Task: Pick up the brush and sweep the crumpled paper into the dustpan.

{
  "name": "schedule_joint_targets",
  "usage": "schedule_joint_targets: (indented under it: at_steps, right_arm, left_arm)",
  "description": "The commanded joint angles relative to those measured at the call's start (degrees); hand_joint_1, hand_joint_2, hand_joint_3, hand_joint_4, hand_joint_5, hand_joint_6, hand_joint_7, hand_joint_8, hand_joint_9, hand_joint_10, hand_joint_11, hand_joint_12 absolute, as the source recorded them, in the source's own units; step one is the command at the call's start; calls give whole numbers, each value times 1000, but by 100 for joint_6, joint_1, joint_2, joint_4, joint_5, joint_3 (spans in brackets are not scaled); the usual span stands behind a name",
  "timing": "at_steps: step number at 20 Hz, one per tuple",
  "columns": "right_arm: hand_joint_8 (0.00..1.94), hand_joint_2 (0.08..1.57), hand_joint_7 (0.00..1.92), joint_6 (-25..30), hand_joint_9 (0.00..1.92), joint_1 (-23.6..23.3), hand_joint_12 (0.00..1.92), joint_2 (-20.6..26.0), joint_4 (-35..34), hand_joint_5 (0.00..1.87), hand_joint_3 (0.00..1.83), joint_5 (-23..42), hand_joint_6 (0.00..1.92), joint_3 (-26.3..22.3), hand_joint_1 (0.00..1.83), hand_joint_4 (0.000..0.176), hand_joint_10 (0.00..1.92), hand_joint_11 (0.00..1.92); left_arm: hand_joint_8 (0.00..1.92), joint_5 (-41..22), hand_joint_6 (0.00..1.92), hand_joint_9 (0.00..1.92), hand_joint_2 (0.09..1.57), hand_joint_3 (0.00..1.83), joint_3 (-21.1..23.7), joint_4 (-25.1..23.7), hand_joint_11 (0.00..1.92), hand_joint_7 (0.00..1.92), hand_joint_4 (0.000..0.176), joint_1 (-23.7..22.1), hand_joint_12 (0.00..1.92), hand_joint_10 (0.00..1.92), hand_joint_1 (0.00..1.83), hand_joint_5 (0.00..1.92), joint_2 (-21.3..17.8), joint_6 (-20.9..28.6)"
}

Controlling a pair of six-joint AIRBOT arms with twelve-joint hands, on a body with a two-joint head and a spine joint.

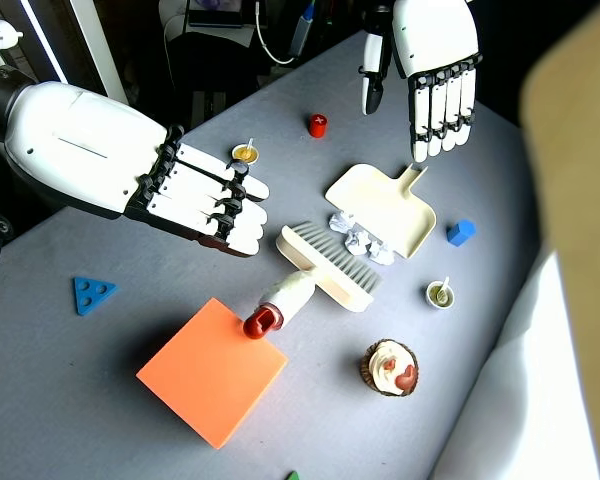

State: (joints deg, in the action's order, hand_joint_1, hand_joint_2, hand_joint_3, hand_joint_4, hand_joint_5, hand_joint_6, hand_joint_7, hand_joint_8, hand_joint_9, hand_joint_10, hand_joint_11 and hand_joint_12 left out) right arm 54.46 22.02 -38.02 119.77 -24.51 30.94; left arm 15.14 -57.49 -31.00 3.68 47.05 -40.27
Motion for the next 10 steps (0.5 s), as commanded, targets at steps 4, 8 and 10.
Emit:
schedule_joint_targets:
  at_steps: [4, 8, 10]
  right_arm:
    - [4, 830, 104, 17, 102, -46, 49, 26, 206, 51, 0, -316, 1, 26, 0, 0, 5, 71]
    - [0, 839, 100, 17, 101, -13, 40, 26, 206, 51, 0, -316, 0, 28, 0, 0, 2, 67]
    - [3, 846, 108, 17, 115, -6, 37, 26, 182, 36, 3, -316, 0, 18, 0, 0, 8, 66]
  left_arm:
    - [1, -426, 1, 149, 895, 14, -95, -117, 124, 154, 0, -80, 31, 2, 0, 162, -14, -67]
    - [0, -528, 0, 150, 903, 10, -126, -116, 140, 142, 0, -51, 32, 2, 33, 143, -46, -216]
    - [2, -524, 2, 147, 900, 6, -108, -117, 140, 147, 0, -53, 30, 0, 29, 145, -84, -252]
